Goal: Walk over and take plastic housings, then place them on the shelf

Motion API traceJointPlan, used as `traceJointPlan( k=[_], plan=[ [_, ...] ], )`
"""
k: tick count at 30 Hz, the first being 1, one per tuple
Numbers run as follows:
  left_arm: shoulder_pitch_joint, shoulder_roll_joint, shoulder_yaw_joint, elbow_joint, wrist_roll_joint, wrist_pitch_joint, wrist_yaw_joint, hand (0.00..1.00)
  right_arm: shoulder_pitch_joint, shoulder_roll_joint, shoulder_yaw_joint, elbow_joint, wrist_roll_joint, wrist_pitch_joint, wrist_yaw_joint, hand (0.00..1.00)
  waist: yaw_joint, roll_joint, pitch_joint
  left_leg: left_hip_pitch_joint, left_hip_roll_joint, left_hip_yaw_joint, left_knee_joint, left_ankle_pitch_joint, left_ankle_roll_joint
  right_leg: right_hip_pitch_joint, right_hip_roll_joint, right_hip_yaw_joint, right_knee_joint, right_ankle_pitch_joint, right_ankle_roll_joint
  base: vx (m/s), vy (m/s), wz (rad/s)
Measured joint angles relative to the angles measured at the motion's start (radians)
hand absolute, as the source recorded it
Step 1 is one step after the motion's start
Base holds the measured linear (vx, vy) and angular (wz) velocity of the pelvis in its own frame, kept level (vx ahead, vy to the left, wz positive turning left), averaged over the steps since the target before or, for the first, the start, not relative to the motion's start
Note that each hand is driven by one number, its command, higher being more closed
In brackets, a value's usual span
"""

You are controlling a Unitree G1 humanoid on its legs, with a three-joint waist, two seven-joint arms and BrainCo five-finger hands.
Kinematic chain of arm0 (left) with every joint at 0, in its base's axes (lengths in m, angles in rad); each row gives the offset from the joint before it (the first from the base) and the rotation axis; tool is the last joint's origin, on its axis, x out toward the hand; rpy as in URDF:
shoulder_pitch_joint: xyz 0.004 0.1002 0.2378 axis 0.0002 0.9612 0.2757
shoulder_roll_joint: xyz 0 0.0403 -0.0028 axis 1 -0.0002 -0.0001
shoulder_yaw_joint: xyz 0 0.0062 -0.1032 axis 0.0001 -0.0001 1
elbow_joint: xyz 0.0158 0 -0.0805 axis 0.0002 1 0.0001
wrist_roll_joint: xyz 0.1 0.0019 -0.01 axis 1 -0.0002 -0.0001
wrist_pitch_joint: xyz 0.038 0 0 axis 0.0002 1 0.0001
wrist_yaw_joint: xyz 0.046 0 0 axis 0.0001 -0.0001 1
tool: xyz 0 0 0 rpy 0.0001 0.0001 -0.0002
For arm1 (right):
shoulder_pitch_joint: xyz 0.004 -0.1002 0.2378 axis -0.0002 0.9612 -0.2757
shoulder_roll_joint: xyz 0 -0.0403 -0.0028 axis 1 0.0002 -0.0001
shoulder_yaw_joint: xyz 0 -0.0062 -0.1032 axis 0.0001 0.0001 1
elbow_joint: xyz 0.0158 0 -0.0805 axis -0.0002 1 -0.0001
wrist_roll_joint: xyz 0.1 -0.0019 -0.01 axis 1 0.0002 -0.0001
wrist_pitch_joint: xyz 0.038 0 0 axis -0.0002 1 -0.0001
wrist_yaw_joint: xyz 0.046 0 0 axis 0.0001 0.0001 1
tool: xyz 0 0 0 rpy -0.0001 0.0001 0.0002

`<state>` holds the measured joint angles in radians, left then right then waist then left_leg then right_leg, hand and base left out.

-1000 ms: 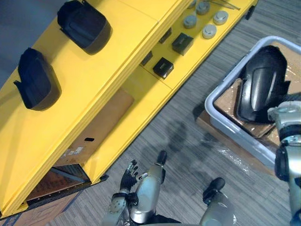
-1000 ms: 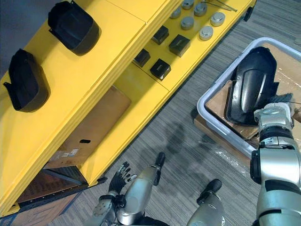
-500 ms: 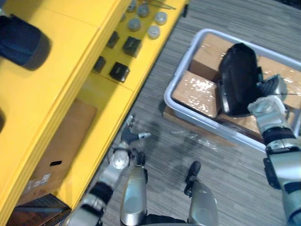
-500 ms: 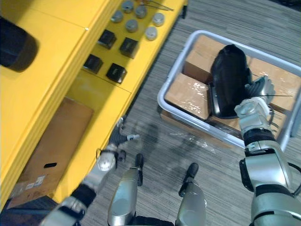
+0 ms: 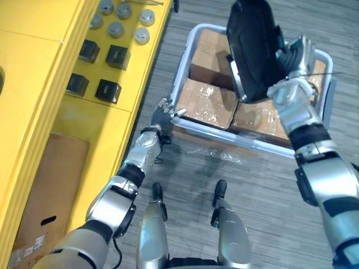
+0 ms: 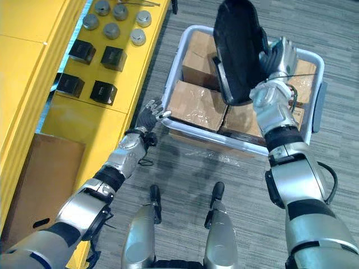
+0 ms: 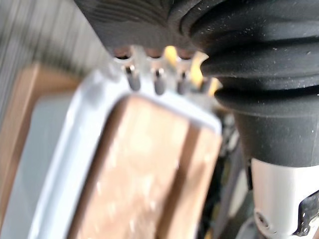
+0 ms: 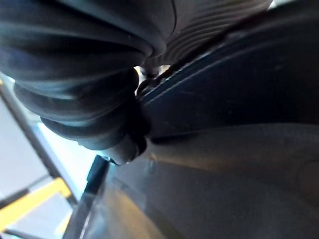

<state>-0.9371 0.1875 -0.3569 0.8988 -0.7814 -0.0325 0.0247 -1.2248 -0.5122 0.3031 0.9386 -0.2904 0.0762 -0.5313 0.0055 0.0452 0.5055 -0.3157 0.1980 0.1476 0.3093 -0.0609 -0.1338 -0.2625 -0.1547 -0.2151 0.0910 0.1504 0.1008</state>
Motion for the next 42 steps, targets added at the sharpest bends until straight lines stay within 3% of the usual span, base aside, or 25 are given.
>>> traceJointPlan(
  k=[6, 10, 14, 19, 22, 24, 30, 35, 39, 40, 42],
  plan=[
    [-0.057, -0.002, -0.012, 0.061, -0.171, 0.09, -0.074, 0.0, -0.019, 0.026, 0.037, -0.017, -0.018, -0.053, -0.017, 1.0, -0.03, -0.002, 0.001, -0.002, 0.002, 0.026, 0.015, -0.01, 0.006, -0.006, 0.001, 0.028, -0.022, 0.02, 0.001, -0.02, 0.013, -0.14],
    [-0.064, -0.001, -0.019, 0.066, -0.349, 0.116, -0.124, 0.0, -0.027, 0.033, 0.081, -0.017, -0.039, -0.089, -0.02, 1.0, -0.048, -0.016, 0.003, -0.005, 0.003, 0.029, 0.016, -0.01, 0.006, -0.006, 0.004, 0.031, -0.036, 0.03, 0.0, -0.01, 0.005, -0.05],
    [-0.088, -0.006, -0.041, 0.067, -0.448, 0.13, -0.156, 0.0, -0.041, 0.044, 0.109, -0.017, -0.06, -0.128, -0.02, 1.0, -0.05, -0.018, 0.002, -0.007, 0.004, 0.039, 0.017, -0.01, 0.006, -0.007, 0.006, 0.041, -0.052, 0.043, -0.001, 0.0, 0.005, -0.07],
    [-0.108, -0.014, -0.05, 0.067, -0.547, 0.086, -0.165, 0.0, -0.058, 0.063, 0.155, -0.028, -0.078, -0.168, -0.017, 1.0, -0.056, -0.018, 0.002, -0.007, 0.004, 0.055, 0.021, -0.014, 0.008, -0.015, 0.006, 0.059, -0.055, 0.05, 0.002, -0.01, 0.002, -0.07],
    [-0.116, -0.024, -0.051, 0.066, -0.554, 0.05, -0.166, 0.0, -0.057, 0.072, 0.184, -0.028, -0.079, -0.18, -0.015, 1.0, -0.061, -0.018, 0.002, -0.009, 0.005, 0.056, 0.03, -0.018, 0.009, -0.014, 0.006, 0.061, -0.055, 0.051, 0.003, -0.01, 0.0, -0.01],
    [-0.117, -0.032, -0.051, 0.066, -0.554, 0.018, -0.165, 0.0, -0.057, 0.094, 0.191, -0.028, -0.083, -0.21, -0.015, 1.0, -0.072, -0.018, 0.002, -0.017, 0.009, 0.056, 0.05, -0.029, 0.011, -0.014, 0.007, 0.063, -0.056, 0.053, 0.005, -0.03, 0.007, -0.05],
    [-0.117, -0.043, -0.056, 0.058, -0.557, -0.026, -0.165, 0.0, -0.044, 0.124, 0.232, -0.031, -0.119, -0.256, -0.007, 1.0, -0.073, -0.02, 0.002, -0.016, 0.014, 0.059, 0.052, -0.031, 0.012, -0.009, 0.014, 0.07, -0.071, 0.064, 0.001, -0.01, 0.003, -0.02],
    [-0.116, -0.044, -0.053, 0.045, -0.594, -0.072, -0.167, 0.0, 0.021, 0.133, 0.229, -0.11, -0.117, -0.271, 0.007, 1.0, -0.076, -0.021, 0.001, 0.002, 0.018, 0.057, 0.048, -0.033, 0.008, 0.02, 0.02, 0.063, -0.092, 0.069, -0.001, 0.0, -0.003, 0.01],
    [-0.109, -0.038, -0.048, 0.045, -0.596, -0.104, -0.223, 0.0, 0.039, 0.13, 0.226, -0.149, -0.115, -0.276, 0.007, 1.0, -0.076, -0.024, 0.0, 0.002, 0.018, 0.058, 0.047, -0.033, 0.008, 0.02, 0.02, 0.063, -0.094, 0.069, -0.001, 0.0, 0.0, 0.0],
    [-0.107, -0.037, -0.048, 0.045, -0.596, -0.115, -0.233, 1.0, 0.045, 0.13, 0.226, -0.155, -0.114, -0.277, 0.007, 1.0, -0.076, -0.024, 0.0, 0.003, 0.018, 0.058, 0.046, -0.033, 0.008, 0.021, 0.02, 0.063, -0.094, 0.069, -0.001, 0.0, 0.0, 0.0],
    [-0.095, -0.038, -0.047, 0.042, -0.596, -0.145, -0.245, 1.0, 0.06, 0.13, 0.226, -0.177, -0.107, -0.277, 0.008, 1.0, -0.077, -0.027, -0.001, 0.006, 0.018, 0.06, 0.044, -0.033, 0.008, 0.022, 0.02, 0.064, -0.095, 0.069, -0.001, 0.0, 0.001, -0.02]
  ],
)
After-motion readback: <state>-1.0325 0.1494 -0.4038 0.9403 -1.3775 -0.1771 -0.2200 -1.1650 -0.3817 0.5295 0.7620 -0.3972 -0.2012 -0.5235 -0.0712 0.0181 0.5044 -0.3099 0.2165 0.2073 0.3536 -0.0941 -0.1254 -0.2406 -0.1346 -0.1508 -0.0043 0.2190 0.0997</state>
